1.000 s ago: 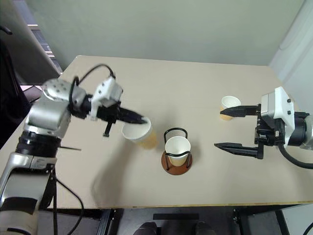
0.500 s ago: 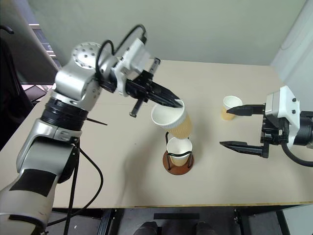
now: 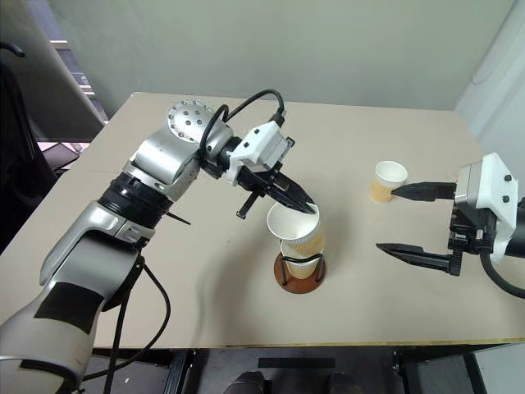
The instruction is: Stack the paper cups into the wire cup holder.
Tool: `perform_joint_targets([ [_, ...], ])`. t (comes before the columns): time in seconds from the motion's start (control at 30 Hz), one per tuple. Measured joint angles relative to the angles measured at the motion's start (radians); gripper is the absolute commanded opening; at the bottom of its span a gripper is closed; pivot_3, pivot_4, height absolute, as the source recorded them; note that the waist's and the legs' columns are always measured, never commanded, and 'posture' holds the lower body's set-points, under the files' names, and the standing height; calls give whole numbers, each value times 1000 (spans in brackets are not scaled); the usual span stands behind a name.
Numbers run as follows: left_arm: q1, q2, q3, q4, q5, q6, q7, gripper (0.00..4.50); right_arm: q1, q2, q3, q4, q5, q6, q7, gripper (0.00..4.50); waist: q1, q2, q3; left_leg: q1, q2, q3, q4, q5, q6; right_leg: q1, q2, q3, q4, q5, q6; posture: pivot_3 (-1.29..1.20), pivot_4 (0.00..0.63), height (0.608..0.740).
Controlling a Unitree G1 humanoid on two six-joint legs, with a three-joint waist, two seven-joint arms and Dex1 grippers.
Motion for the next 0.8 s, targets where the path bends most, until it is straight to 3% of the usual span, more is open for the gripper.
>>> perform_joint_targets([
  [0.4,27,40,-78,-51,-1,-31,-1,17,0,0,0,-1,3,1,-7,4500,3,0,0,0,-1,1,0,0,0,0,0,-1,0,0,1,0,150,740],
  [0.5,27,28,-78,-46,18,-34,-1,623,0,0,0,-2,3,1,-12,4500,4,0,0,0,-1,1,1,0,0,1,0,0,0,0,1,0,150,740],
  [0.8,42,-22,-57,-17,91,-44,-1,3977,-5,0,12,-3,3,0,-22,4500,4,0,0,0,-1,3,1,0,1,1,0,-1,1,0,1,0,150,740],
])
